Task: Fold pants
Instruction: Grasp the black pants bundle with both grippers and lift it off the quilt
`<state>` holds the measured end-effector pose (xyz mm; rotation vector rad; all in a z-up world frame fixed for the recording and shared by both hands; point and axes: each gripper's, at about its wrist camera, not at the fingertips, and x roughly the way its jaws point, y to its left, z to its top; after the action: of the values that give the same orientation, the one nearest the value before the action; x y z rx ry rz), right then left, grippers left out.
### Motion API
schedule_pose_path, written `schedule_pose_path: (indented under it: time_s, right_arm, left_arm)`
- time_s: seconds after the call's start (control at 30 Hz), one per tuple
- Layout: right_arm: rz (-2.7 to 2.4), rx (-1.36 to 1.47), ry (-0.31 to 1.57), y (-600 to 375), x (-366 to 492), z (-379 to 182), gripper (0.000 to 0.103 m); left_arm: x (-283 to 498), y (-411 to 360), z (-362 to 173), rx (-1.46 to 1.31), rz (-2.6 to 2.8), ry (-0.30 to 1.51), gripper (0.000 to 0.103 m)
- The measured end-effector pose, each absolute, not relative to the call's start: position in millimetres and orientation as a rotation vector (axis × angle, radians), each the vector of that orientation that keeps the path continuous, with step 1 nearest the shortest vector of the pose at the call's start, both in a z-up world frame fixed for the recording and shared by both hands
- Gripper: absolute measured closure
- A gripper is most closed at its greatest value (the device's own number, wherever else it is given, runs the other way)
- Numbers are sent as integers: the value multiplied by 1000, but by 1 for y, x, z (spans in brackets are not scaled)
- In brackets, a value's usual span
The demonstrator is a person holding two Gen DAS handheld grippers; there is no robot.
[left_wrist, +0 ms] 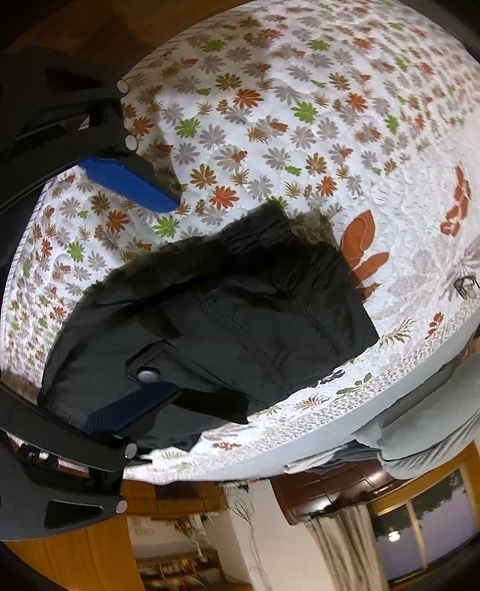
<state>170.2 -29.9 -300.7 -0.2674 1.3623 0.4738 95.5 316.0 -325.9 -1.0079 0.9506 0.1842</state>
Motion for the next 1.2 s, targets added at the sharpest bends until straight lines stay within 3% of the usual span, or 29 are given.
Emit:
schedule_pose_path:
  time_s: [0.1,0.27,0.43,0.7,1.0,1.2]
  right_arm:
    - [556,-183,1432,-31,195,-276,41]
    - [842,-34,1476,16,263,-221,22]
    - [1095,-58,1541,117,308,-201,6]
    - [1260,-274,1674,285,359,-259,6]
    - [1304,-376,1772,349,382,-324,6]
    - [1369,-407,1826,374,383,-347,6]
  left_arm:
    - [90,326,-325,-1083,179,895,10]
    - [92,345,-345,-1284,178,835,7]
    - [100,348,-352,-1339,195,805,3]
    - [102,339,-345,-1309,185,786,3]
    - [119,329,-334,-1302,139,782,3]
    - [103,342,-357,-1429,176,768,3]
